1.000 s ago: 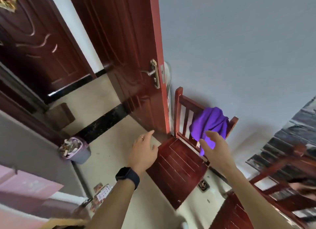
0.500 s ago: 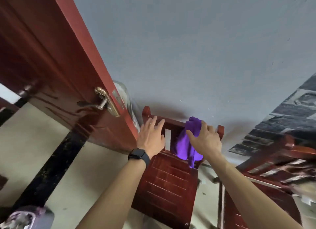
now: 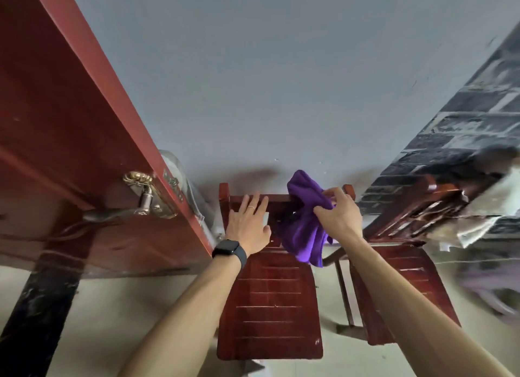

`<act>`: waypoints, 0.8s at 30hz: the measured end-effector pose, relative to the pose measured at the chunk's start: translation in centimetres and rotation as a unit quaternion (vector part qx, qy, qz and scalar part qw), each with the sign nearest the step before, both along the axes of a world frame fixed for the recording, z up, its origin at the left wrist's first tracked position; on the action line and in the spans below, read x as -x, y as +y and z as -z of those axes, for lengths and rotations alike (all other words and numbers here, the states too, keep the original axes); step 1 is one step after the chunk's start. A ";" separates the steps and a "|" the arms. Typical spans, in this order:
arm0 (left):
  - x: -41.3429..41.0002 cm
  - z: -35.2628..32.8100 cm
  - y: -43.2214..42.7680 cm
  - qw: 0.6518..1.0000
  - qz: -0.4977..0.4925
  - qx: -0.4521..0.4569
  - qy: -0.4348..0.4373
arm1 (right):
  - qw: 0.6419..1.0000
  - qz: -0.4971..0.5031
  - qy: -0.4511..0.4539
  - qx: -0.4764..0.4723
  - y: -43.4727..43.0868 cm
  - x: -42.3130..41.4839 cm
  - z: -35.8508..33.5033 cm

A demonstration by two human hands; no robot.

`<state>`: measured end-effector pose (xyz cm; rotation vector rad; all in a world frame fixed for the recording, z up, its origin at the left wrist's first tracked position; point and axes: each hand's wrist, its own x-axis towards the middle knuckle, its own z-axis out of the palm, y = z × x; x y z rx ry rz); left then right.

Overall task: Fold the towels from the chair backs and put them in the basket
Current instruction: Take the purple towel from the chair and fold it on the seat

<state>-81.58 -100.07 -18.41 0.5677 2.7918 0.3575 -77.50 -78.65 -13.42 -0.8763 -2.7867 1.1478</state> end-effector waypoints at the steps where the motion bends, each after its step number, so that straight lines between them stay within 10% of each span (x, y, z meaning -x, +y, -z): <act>1: -0.3 -0.5 0.1 0.998 -0.024 -0.061 -0.006 | 0.998 0.017 0.014 0.052 -0.3 -1.3 -0.8; 5: -3.9 -3.3 0.0 0.908 -0.146 -0.360 -0.159 | 0.937 0.045 0.059 0.342 -1.7 -7.7 -2.2; 9: -9.0 -3.6 -1.1 0.805 -0.199 -0.457 -0.321 | 0.847 0.001 0.038 0.531 -3.5 -13.3 -0.9; 17: -18.0 -5.5 -5.6 0.846 -0.175 -0.438 -0.248 | 0.863 -0.099 -0.012 0.495 -8.7 -21.5 -0.2; 24: -20.1 -8.5 -11.9 0.908 -0.181 -0.354 -0.132 | 0.955 -0.062 0.078 0.281 -10.5 -23.8 -1.2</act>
